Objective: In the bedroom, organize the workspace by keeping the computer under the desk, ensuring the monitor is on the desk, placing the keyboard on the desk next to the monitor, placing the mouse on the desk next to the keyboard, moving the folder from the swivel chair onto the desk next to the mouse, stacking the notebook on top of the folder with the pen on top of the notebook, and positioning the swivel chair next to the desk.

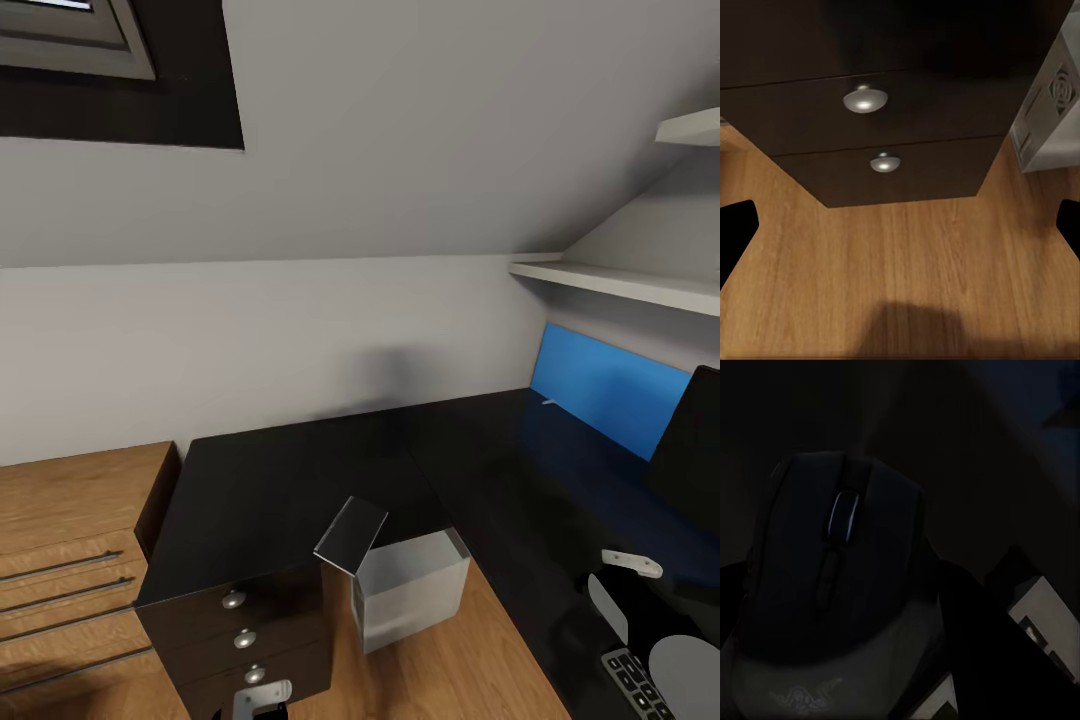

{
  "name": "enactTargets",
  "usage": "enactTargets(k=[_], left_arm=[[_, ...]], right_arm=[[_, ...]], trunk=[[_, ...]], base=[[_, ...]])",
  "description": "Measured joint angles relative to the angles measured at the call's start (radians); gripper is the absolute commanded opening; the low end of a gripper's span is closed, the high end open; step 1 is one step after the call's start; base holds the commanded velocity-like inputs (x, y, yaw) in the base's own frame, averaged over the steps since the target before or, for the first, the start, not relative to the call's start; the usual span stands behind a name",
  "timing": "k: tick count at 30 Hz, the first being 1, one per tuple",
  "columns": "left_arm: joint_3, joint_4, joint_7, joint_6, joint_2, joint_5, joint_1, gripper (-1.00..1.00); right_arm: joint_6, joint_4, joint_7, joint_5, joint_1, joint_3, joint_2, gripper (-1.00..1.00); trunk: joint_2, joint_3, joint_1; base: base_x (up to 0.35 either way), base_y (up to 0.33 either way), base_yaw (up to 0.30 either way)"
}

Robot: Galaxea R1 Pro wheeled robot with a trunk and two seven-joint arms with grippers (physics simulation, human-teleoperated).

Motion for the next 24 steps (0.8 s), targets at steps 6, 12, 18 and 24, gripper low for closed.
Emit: enactTargets(k=[6, 12, 18, 24], left_arm=[[0.0, 0.0, 0.0, 0.0, 0.0, 0.0, 0.0, 1.0], [0.001, 0.0, 0.0, -0.001, 0.001, 0.0, 0.0, 1.0], [0.002, 0.0, 0.0, 0.0, 0.001, 0.0, 0.0, 1.0], [0.002, 0.0, 0.0, 0.0, 0.001, 0.0, 0.0, 1.0]], right_arm=[[0.0, 0.0, 0.0, 0.0, 0.0, 0.0, 0.0, -1.0], [0.0, 0.0, 0.003, -0.002, 0.0, 0.003, 0.0, 1.0], [0.0, -0.001, 0.003, -0.003, 0.0, 0.004, 0.0, 1.0], [-0.001, -0.001, 0.003, -0.003, 0.0, 0.003, 0.0, 1.0]], trunk=[[0.0, 0.0, 0.0], [0.0, 0.0, 0.0], [0.0, 0.0, 0.0], [0.0, 0.0, 0.0]], base=[[-0.029, 0.0, 0.0], [-0.013, 0.0, 0.0], [0.0, 0.0, 0.0], [0.0, 0.0, 0.0]])
